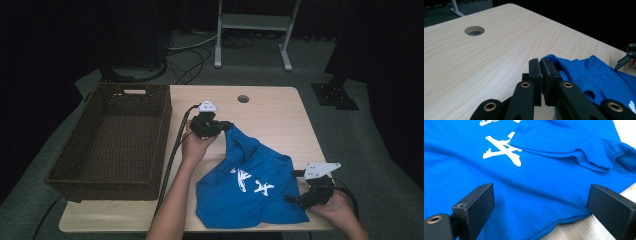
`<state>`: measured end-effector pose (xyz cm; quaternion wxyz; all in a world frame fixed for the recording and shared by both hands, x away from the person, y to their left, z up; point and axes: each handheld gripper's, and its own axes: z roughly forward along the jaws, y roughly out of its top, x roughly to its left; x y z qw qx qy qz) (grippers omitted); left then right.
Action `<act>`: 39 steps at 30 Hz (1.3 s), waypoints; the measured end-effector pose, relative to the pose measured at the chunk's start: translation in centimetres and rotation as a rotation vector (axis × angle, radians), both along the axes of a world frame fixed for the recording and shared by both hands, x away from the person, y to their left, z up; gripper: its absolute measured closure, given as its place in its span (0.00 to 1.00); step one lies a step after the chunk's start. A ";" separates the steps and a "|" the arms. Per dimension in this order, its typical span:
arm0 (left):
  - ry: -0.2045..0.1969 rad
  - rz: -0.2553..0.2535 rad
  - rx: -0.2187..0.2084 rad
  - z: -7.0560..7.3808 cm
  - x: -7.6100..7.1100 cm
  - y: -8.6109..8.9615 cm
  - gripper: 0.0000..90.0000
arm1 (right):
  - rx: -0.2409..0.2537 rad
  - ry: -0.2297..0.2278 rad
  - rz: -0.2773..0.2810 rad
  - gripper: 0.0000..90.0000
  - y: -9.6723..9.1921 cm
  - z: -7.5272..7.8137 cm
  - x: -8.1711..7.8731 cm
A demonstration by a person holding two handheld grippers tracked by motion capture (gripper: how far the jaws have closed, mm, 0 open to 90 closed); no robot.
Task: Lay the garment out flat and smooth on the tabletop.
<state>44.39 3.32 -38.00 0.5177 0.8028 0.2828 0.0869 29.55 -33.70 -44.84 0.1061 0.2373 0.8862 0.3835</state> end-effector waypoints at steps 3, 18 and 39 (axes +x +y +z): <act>0.003 0.013 -0.004 0.0 0.4 0.3 0.96 | 0.000 0.000 -0.002 0.08 0.0 0.0 0.0; -0.004 0.079 -0.022 0.7 2.3 2.0 0.96 | 0.000 -0.001 -0.001 0.08 0.0 0.0 0.0; -0.025 0.150 0.016 1.7 5.0 3.4 0.96 | 0.000 -0.001 -0.003 0.08 0.0 0.0 0.0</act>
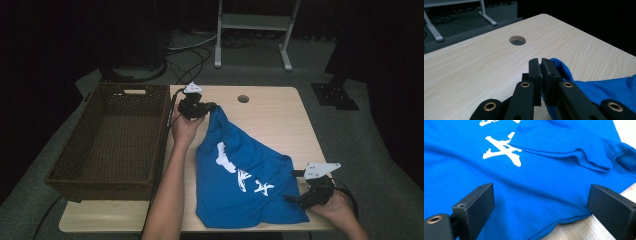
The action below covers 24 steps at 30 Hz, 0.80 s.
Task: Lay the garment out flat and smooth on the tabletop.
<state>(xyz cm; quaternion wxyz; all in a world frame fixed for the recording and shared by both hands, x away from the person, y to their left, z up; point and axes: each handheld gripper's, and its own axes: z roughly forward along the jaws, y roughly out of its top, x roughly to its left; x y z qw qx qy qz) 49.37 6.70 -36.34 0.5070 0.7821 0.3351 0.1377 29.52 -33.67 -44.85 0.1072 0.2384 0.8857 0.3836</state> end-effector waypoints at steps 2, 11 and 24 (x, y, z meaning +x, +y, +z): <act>0.002 0.008 0.006 -0.2 0.1 0.0 0.96 | 0.000 0.000 0.000 0.08 0.0 0.0 0.0; -0.037 0.046 0.034 0.2 -0.5 -0.1 0.81 | 0.000 0.000 0.000 0.08 0.0 0.0 0.0; -0.007 -0.006 0.003 -0.9 -2.9 -0.3 0.32 | 0.000 0.000 -0.002 0.08 0.0 0.0 0.0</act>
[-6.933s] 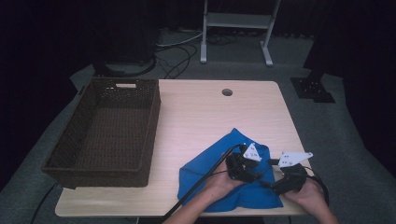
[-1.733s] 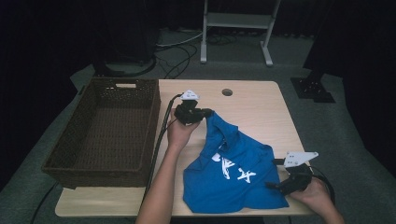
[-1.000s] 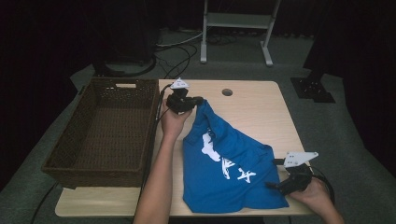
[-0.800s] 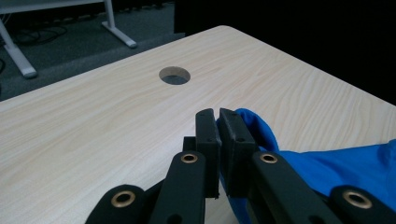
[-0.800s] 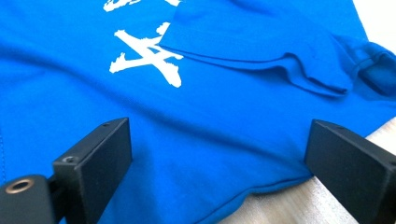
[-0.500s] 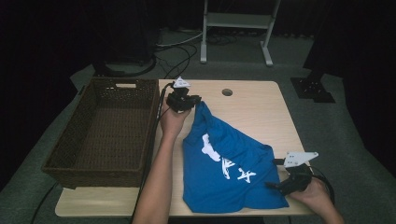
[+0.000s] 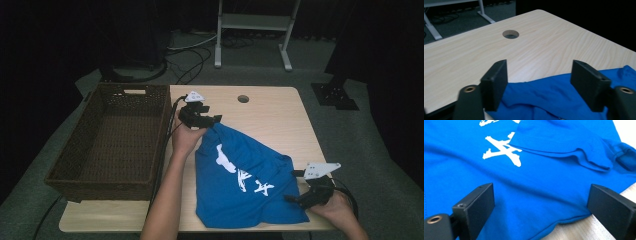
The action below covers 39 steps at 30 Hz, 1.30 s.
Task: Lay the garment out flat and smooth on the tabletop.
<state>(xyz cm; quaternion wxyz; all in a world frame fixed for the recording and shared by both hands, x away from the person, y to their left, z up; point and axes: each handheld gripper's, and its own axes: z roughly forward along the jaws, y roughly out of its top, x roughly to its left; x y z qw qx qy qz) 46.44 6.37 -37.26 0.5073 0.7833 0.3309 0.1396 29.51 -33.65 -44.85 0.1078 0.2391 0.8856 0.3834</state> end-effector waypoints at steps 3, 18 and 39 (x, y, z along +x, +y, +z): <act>0.000 -0.007 -0.003 -0.1 -0.9 0.0 0.24 | 0.001 0.002 -0.003 0.08 0.0 0.0 0.0; 0.004 -0.079 0.083 -0.7 -5.5 -0.4 0.00 | 0.001 0.000 -0.002 0.08 0.0 0.0 0.0; 0.132 -0.105 0.287 -5.6 -10.4 -0.6 0.00 | 0.001 0.001 -0.002 0.08 0.0 0.0 0.0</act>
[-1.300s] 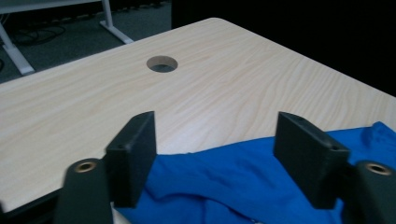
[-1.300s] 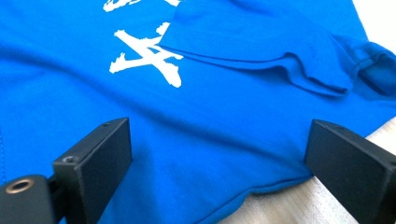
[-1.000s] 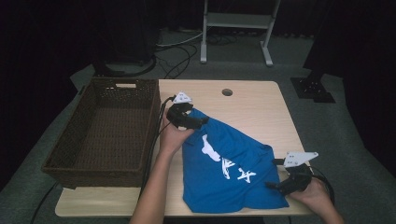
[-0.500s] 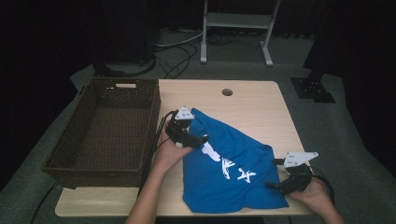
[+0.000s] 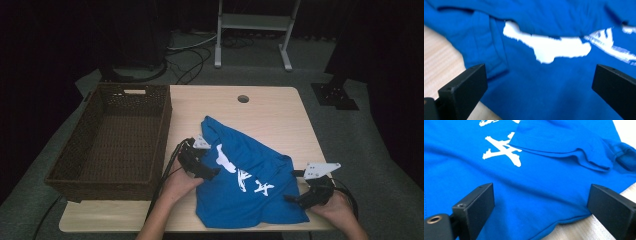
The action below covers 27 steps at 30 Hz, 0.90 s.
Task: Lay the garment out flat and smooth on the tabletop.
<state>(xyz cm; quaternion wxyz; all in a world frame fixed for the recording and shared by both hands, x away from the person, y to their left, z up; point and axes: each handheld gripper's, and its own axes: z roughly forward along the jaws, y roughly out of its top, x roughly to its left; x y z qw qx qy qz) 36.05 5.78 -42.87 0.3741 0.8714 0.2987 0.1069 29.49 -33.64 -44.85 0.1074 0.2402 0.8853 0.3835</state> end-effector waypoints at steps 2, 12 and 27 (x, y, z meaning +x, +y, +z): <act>0.001 0.001 0.031 -0.4 -0.1 -0.1 0.00 | 0.000 0.000 0.000 0.08 0.0 0.0 0.0; -0.017 -0.021 0.065 -1.3 -0.3 -0.2 0.00 | -0.002 0.001 -0.010 0.07 0.1 0.0 -0.1; -0.017 -0.060 0.066 -1.3 -2.7 1.2 0.00 | -0.004 0.002 0.008 0.07 0.6 0.0 -2.5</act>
